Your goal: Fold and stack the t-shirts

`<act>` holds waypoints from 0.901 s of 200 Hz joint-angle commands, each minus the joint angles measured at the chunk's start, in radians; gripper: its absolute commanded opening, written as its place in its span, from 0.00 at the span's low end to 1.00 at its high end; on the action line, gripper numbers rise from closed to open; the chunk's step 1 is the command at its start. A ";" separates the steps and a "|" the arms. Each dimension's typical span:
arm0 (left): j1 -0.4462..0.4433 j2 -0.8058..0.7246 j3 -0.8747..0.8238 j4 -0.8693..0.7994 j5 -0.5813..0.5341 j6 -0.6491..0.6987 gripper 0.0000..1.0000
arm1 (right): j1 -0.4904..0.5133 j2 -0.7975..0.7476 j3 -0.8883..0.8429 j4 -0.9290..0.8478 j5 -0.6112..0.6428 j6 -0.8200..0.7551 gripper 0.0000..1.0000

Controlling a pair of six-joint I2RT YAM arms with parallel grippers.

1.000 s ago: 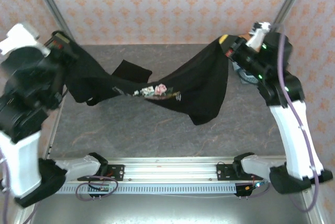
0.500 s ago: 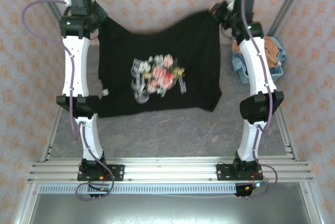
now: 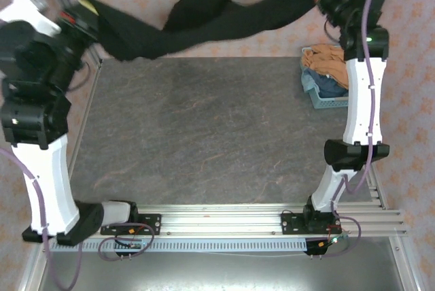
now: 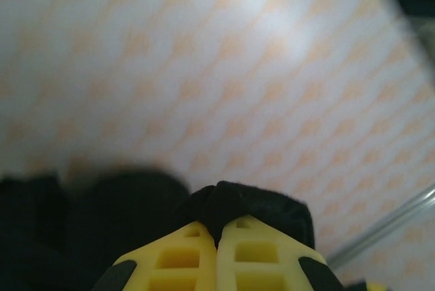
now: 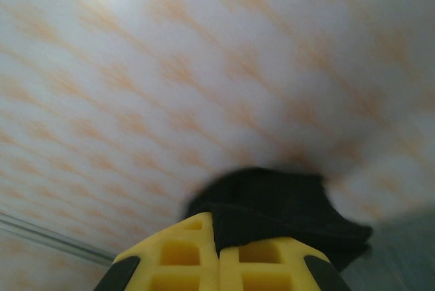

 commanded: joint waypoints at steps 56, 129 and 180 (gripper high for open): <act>-0.253 -0.302 -1.219 -0.039 -0.075 -0.332 0.00 | 0.115 -0.348 -1.282 0.145 0.081 0.100 0.00; -0.313 -0.325 -1.361 -0.169 -0.149 -0.452 0.00 | 0.283 -0.674 -1.576 -0.131 0.199 0.266 0.00; -0.314 -0.262 -1.346 -0.216 -0.182 -0.471 0.00 | 0.378 -0.756 -1.630 -0.286 0.247 0.308 0.00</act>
